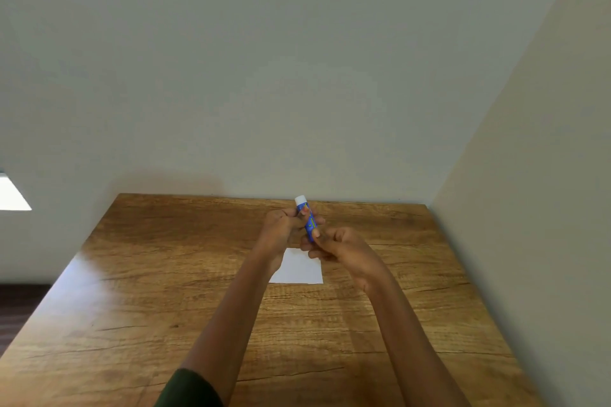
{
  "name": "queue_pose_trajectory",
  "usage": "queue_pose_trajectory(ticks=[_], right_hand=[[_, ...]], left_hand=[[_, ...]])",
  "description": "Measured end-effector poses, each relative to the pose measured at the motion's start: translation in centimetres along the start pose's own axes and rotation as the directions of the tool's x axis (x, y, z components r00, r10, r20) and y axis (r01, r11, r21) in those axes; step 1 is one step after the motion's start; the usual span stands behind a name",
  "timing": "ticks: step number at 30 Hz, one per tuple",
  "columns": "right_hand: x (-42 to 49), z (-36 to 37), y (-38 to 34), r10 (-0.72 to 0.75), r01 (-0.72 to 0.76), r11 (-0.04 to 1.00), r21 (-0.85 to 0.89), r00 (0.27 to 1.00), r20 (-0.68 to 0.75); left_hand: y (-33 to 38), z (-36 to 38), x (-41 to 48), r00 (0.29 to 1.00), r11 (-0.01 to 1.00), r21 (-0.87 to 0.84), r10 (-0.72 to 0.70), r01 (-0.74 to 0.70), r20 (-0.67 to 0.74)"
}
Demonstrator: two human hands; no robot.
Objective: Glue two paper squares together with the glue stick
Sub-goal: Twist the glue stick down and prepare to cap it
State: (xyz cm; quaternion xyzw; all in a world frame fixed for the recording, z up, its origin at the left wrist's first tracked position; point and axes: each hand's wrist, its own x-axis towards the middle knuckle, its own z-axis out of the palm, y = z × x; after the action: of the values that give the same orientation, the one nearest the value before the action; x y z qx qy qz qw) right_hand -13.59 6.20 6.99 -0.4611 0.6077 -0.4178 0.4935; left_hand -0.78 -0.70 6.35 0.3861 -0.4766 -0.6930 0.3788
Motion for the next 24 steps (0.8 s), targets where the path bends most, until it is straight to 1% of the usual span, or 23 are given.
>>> queue_pose_trajectory(ticks=[3, 5, 6, 7, 9, 11, 13, 15, 19, 21, 23, 24], right_hand=[[0.3, 0.1, 0.2, -0.080, 0.064, 0.995, -0.080, 0.973, -0.215], [0.5, 0.6, 0.4, -0.120, 0.071, 0.983, -0.168, 0.944, -0.306], [0.6, 0.7, 0.5, -0.122, 0.065, 0.980, -0.186, 0.942, -0.314], [0.7, 0.7, 0.6, -0.106, 0.056, 0.983, -0.178, 0.951, -0.289], [0.6, 0.2, 0.4, -0.029, 0.014, 0.995, -0.098, 0.987, -0.160], [0.3, -0.4, 0.1, 0.053, -0.053, 0.999, -0.010, 0.998, -0.016], [0.1, -0.7, 0.1, 0.057, -0.057, 0.998, 0.013, 0.998, 0.042], [0.2, -0.6, 0.1, 0.025, -0.024, 1.000, -0.008, 1.000, 0.020], [0.2, -0.6, 0.2, -0.042, 0.034, 0.997, -0.068, 0.993, -0.112], [0.1, -0.4, 0.0, -0.076, 0.059, 0.994, -0.092, 0.978, -0.196], [0.2, -0.1, 0.0, -0.113, 0.069, 0.985, -0.159, 0.951, -0.286], [0.3, 0.0, 0.1, -0.117, 0.062, 0.980, -0.187, 0.946, -0.301]], left_hand=[[0.0, 0.3, -0.1, 1.000, 1.000, 0.007, 0.006, -0.006, -0.008], [0.0, 0.6, -0.1, 1.000, 1.000, 0.005, -0.002, 0.002, -0.006], [0.0, 0.8, -0.1, 1.000, 1.000, -0.001, -0.005, 0.005, -0.002], [0.0, 0.9, -0.2, 1.000, 1.000, -0.007, -0.003, 0.003, -0.002], [0.0, 0.8, -0.1, 1.000, 1.000, -0.022, 0.004, -0.004, 0.001], [0.0, 0.4, 0.0, 1.000, 1.000, -0.016, 0.007, -0.007, 0.006], [-0.1, 0.2, 0.2, 1.000, 1.000, -0.006, 0.004, -0.004, 0.010], [-0.2, 0.1, 0.2, 1.000, 1.000, 0.003, 0.003, -0.003, 0.005], [-0.4, 0.2, 0.3, 1.000, 1.000, 0.019, 0.007, -0.006, -0.017], [-0.6, 0.3, 0.3, 1.000, 1.000, 0.008, -0.001, 0.002, -0.025], [-0.7, 0.5, 0.3, 0.999, 1.000, -0.016, -0.017, 0.017, -0.028], [-0.7, 0.5, 0.3, 0.999, 1.000, -0.021, -0.022, 0.022, -0.027]])
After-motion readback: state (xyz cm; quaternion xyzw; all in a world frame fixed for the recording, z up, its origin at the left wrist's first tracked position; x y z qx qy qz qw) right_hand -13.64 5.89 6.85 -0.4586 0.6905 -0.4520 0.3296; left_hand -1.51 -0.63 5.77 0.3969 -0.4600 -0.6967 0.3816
